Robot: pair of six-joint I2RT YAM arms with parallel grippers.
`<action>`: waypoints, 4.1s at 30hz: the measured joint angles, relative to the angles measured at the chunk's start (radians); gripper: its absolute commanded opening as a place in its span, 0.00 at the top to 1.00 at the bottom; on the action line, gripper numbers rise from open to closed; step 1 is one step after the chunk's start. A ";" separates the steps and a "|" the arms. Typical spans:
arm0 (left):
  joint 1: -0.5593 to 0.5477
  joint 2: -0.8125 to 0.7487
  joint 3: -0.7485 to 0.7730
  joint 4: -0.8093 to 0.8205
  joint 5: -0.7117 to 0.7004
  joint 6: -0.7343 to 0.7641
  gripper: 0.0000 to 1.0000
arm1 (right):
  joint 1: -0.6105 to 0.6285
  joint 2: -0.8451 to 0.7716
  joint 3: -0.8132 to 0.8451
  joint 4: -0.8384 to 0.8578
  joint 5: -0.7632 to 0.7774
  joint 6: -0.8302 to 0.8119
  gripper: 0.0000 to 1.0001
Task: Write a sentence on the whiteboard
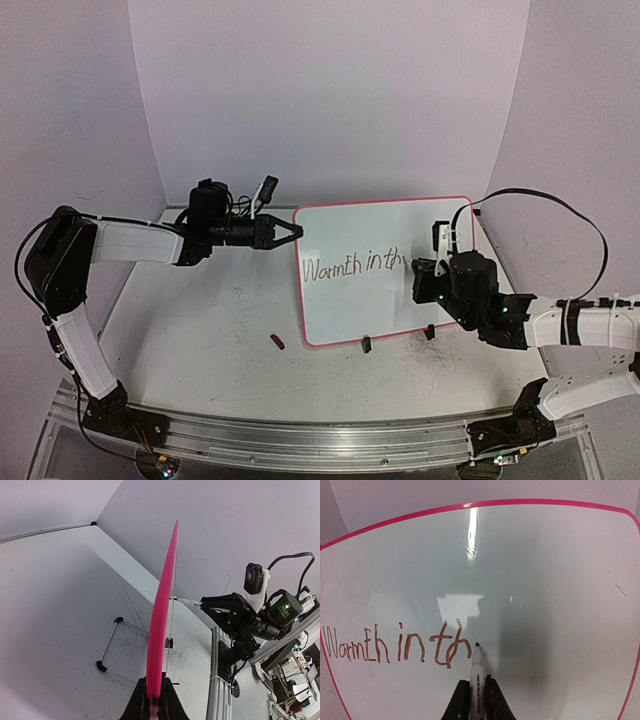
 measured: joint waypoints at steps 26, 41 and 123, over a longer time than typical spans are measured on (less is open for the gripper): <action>0.000 0.000 0.000 -0.001 0.000 0.000 1.00 | -0.005 0.013 -0.004 0.007 0.032 0.026 1.00; 0.000 0.000 0.000 -0.001 0.000 0.000 1.00 | -0.016 0.018 -0.009 0.055 0.056 0.015 1.00; 0.000 0.000 0.000 -0.004 0.001 0.002 1.00 | -0.092 -0.082 -0.122 0.114 -0.014 -0.044 1.00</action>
